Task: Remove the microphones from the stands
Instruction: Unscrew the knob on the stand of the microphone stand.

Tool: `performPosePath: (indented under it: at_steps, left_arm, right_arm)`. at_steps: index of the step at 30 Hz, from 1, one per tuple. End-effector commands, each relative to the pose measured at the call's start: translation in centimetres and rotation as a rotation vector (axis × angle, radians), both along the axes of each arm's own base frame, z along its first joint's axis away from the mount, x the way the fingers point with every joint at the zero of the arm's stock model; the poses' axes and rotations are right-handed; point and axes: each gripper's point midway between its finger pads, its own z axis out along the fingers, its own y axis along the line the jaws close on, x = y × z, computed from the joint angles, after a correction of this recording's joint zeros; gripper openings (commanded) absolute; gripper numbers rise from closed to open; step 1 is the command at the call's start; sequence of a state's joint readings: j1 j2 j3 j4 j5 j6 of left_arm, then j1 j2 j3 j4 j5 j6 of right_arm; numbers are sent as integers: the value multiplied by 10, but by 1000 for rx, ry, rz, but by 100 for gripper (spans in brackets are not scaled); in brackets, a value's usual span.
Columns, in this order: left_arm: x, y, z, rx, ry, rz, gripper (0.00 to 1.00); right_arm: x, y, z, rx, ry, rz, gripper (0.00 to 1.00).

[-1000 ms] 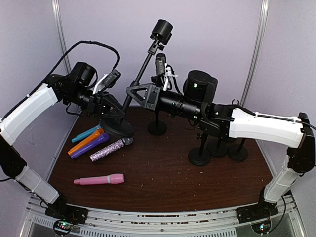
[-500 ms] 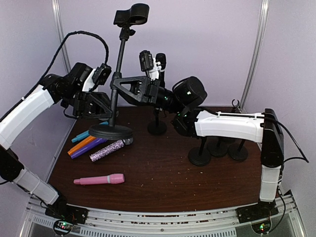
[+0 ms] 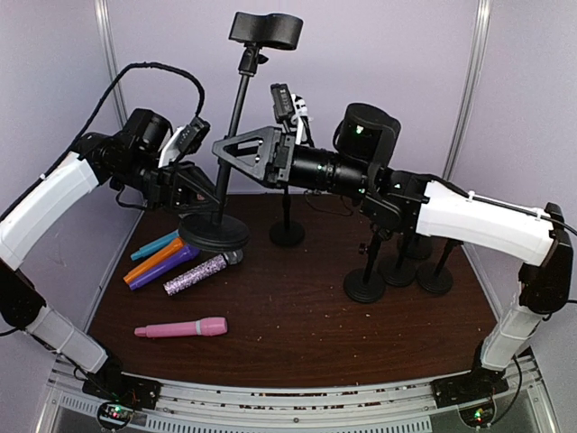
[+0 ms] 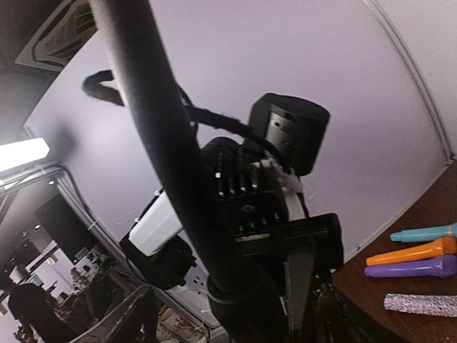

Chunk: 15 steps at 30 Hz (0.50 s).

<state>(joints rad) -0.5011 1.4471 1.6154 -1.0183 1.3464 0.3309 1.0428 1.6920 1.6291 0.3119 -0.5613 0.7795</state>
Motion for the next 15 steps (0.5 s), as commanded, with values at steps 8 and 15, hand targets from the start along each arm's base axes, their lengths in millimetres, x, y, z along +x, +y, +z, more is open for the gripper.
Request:
performPosePath:
  at_steps: [8, 15]
  left_arm:
    - [67, -3, -17, 134, -228, 298, 0]
    - [69, -2, -24, 149, -239, 307, 0]
  right_arm:
    - [41, -12, -35, -294, -51, -459, 63]
    - [49, -8, -29, -272, -41, -487, 45]
